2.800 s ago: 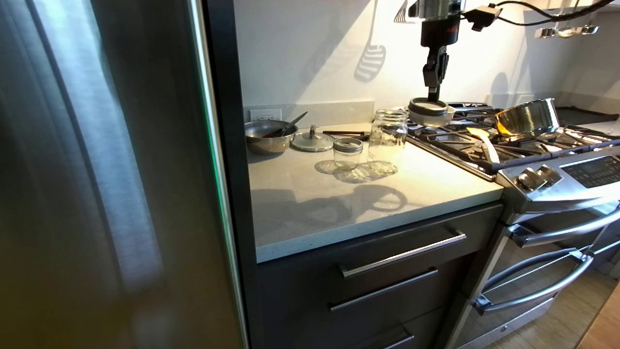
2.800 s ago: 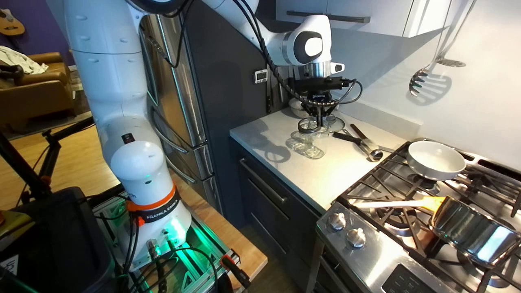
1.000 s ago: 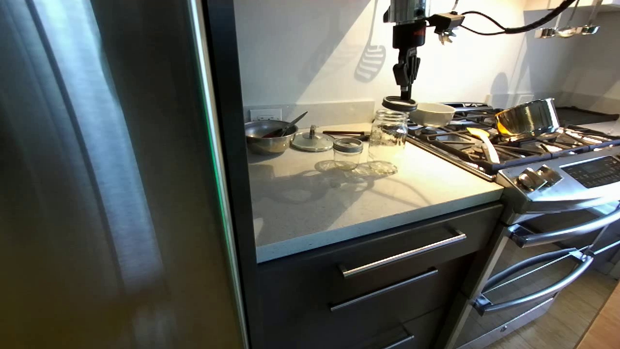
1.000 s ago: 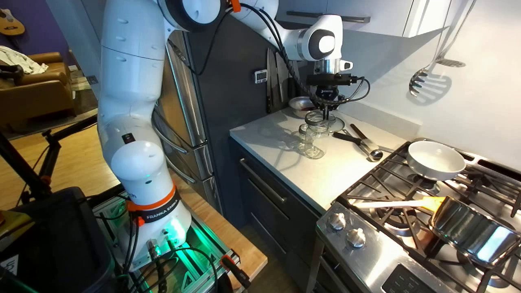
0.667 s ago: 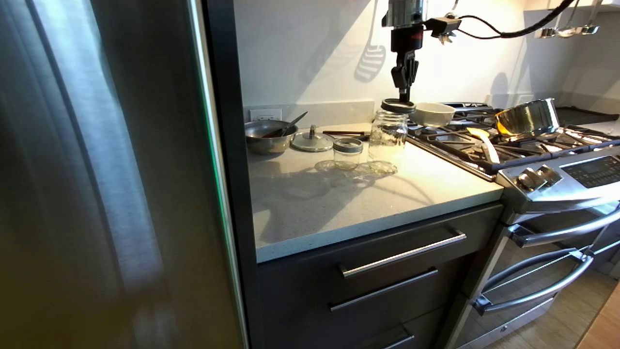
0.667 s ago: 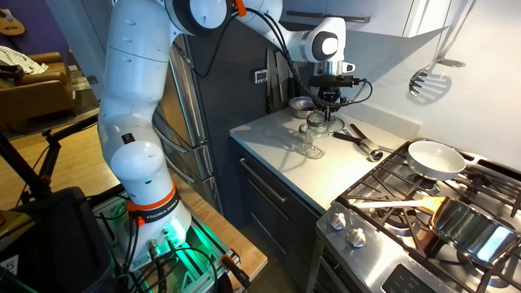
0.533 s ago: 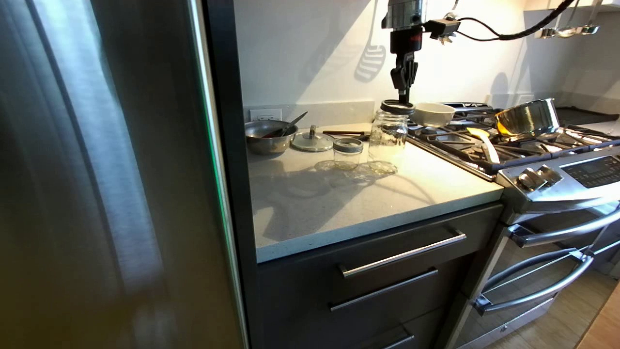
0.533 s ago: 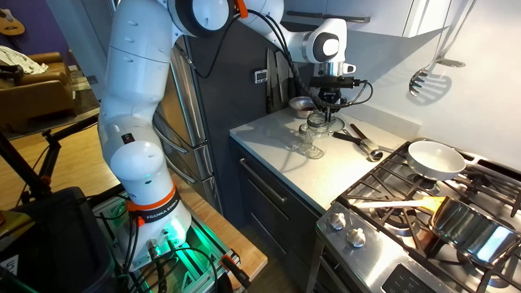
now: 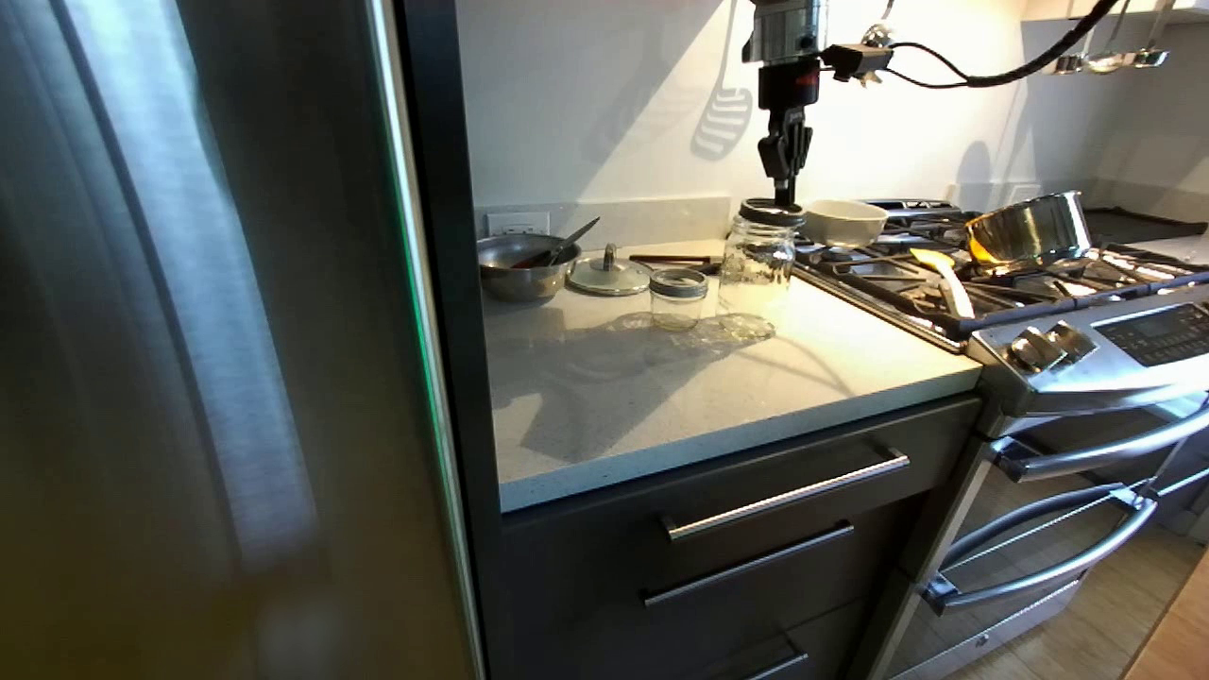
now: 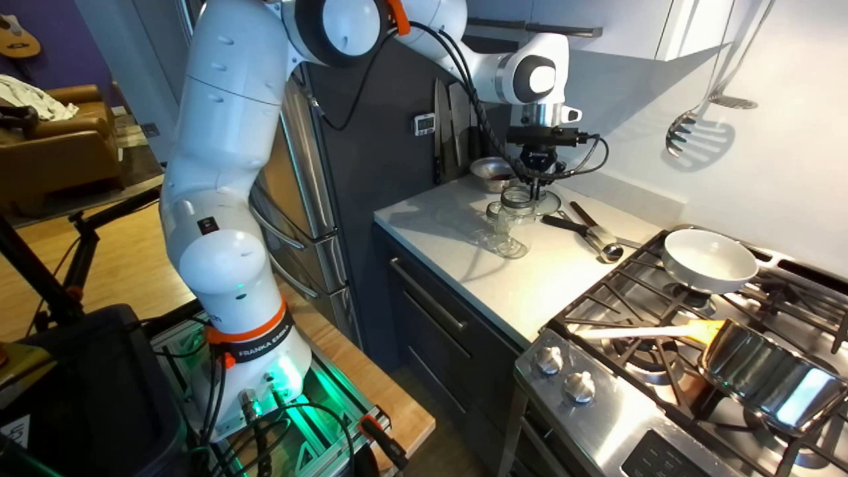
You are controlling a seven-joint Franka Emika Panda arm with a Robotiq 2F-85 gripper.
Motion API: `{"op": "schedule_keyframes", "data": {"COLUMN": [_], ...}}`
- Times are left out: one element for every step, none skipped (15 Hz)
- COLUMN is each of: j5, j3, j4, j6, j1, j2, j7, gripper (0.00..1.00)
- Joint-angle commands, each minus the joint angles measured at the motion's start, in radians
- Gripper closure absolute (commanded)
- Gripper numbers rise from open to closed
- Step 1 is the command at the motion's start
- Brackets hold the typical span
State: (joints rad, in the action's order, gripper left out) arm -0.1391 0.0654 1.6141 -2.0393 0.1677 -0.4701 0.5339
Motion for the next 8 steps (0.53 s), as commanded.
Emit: {"op": "schedule_keyframes", "data": {"j5": [0.018, 0.019, 0.019, 0.018, 0.017, 0.016, 0.015, 0.012], "j3": [-0.016, -0.017, -0.017, -0.018, -0.018, -0.018, -0.019, -0.018], "j4": [-0.039, -0.043, -0.046, -0.050, -0.052, -0.053, -0.054, -0.055], "j6": [0.034, 0.035, 0.035, 0.035, 0.034, 0.034, 0.034, 0.033], "j1": [0.015, 0.015, 0.015, 0.014, 0.014, 0.013, 0.013, 0.012], "j2": [-0.026, -0.028, -0.031, -0.033, -0.035, -0.037, -0.038, -0.040], "j7": [0.002, 0.001, 0.001, 0.000, -0.001, -0.001, -0.001, 0.000], "gripper": [0.98, 0.98, 0.98, 0.98, 0.98, 0.98, 0.98, 0.98]}}
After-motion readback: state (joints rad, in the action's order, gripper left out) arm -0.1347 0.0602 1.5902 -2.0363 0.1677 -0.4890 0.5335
